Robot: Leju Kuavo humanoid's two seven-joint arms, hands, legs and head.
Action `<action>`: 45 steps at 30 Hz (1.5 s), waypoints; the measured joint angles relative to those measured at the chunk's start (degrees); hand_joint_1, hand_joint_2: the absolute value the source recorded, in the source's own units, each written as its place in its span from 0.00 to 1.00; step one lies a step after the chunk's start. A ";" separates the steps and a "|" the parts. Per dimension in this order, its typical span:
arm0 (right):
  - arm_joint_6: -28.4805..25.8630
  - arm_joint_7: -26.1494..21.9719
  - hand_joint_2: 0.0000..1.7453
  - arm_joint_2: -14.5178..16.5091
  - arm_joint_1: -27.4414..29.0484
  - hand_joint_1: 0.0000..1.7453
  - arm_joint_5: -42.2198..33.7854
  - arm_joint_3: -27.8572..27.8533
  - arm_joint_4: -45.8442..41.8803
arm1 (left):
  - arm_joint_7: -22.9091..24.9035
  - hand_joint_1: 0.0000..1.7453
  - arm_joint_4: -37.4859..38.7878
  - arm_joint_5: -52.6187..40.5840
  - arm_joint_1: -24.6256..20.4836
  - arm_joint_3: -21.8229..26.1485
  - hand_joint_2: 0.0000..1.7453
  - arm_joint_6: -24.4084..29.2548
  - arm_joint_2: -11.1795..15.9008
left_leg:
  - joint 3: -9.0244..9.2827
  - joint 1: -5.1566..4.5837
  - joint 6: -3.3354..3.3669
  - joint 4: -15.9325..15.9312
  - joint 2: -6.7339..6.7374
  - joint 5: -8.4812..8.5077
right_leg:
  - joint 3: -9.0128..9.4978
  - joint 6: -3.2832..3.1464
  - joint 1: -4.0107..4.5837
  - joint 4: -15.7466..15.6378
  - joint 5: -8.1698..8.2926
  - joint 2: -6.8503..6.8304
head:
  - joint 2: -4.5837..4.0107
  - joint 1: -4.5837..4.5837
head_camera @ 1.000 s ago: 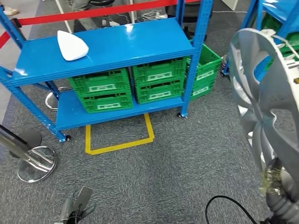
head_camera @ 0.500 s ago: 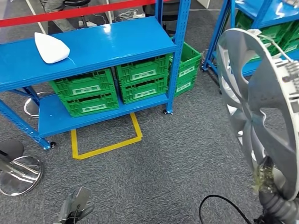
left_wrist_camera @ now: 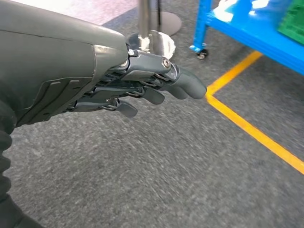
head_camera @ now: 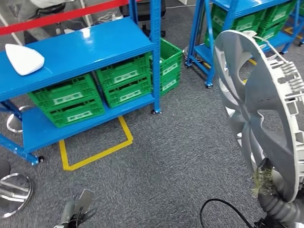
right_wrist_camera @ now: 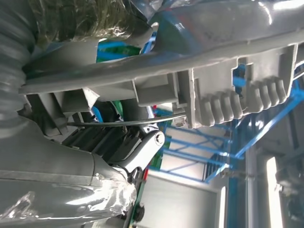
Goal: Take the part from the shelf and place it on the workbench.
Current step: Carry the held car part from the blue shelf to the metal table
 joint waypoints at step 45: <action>-0.02 0.89 1.00 -0.28 0.57 1.00 0.12 0.84 0.13 | 0.14 0.00 0.20 -0.16 0.06 -0.06 1.00 -0.37 0.32 | 1.12 0.62 1.84 -3.50 -5.50 2.76 | -2.68 1.48 0.12 1.53 0.30 6.88 | 0.00 0.30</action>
